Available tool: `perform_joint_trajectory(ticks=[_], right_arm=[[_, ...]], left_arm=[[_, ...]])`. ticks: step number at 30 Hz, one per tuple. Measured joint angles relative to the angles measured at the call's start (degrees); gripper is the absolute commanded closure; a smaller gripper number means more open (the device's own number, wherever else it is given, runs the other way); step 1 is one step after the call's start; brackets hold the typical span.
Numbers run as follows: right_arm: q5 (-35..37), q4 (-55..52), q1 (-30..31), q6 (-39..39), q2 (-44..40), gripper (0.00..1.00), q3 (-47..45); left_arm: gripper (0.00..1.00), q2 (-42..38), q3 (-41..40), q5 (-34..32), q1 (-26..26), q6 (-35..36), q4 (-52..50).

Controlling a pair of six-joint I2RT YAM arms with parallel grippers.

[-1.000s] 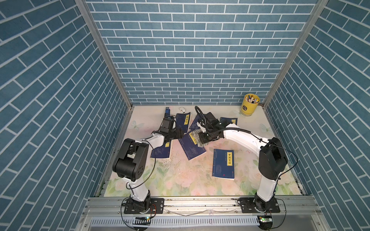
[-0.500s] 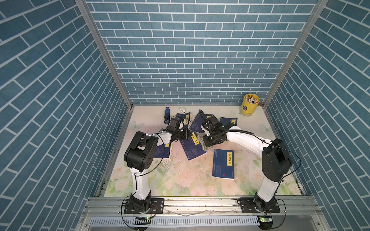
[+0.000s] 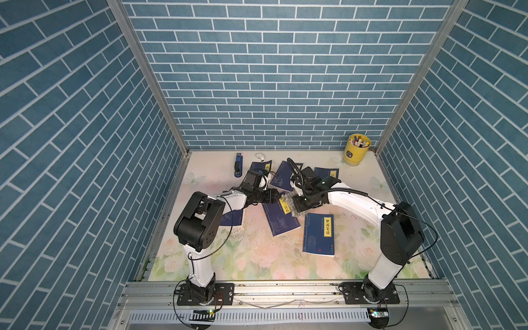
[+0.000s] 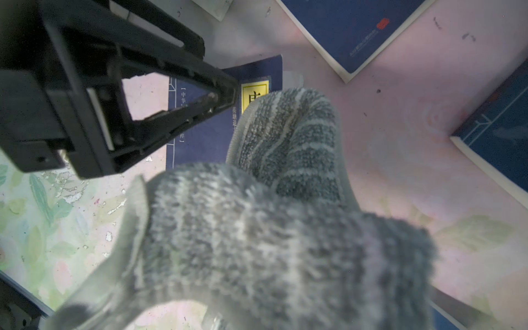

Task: Wipe the cover of the book
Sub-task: Move the book to the center of the board.

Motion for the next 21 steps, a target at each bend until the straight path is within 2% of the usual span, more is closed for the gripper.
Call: perform_joint_trajectory(ticks=[5, 9, 16, 21], right_arm=[[-0.85, 1.25, 1.51, -0.02, 0.02, 1.0, 0.0], [-2.54, 3.1, 2.47, 0.02, 0.85, 1.0, 0.0], [-5.84, 5.53, 3.1, -0.02, 9.11, 1.0, 2.71], [-7.13, 5.73, 3.04, -0.2, 17.22, 1.0, 7.91]], left_arm=[[0.21, -2.73, 4.87, -2.84, 1.01, 0.2, -2.4], [0.2, -7.43, 6.14, -5.55, 3.98, -0.76, -2.56], [0.15, -17.14, -0.57, -9.2, 11.61, -2.4, -2.67], [0.09, -22.53, -5.97, -12.13, 13.57, -2.16, -4.87]])
